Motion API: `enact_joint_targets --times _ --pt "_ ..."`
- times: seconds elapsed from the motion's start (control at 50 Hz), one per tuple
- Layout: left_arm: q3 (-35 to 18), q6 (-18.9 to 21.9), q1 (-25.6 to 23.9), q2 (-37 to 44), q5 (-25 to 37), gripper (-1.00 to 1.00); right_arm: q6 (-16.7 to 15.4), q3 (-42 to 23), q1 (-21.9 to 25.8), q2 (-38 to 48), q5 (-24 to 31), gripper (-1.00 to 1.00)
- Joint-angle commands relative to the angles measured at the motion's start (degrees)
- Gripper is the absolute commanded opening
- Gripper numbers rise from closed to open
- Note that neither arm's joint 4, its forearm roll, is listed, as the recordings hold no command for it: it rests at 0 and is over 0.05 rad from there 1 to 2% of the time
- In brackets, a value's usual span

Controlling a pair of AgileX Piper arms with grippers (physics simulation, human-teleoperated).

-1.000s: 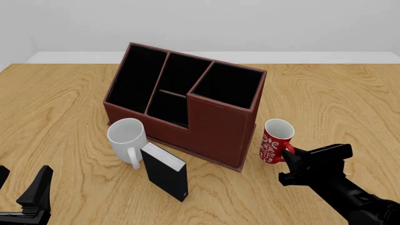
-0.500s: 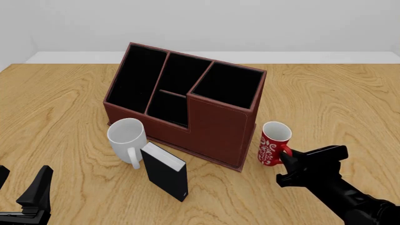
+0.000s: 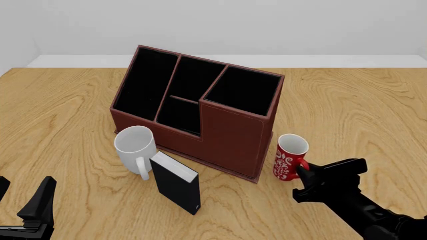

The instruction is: Pick up the red mug and place it to the right of the caddy.

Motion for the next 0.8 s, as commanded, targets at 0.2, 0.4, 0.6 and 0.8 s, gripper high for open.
enact_joint_targets --times 0.2,0.4,0.6,0.8 --pt "0.00 0.00 0.00 0.00 0.00 1.00 1.30 0.11 0.31 2.38 -2.32 -1.00" --pt "0.00 0.00 0.00 0.00 0.00 1.00 1.26 0.54 0.31 3.85 -3.85 -1.00" --pt "0.00 0.00 0.00 0.00 0.00 1.00 2.83 0.96 0.95 4.63 -4.55 -1.00" --pt "0.00 0.00 0.00 0.00 0.00 1.00 4.74 0.78 1.75 4.09 -3.60 1.00"
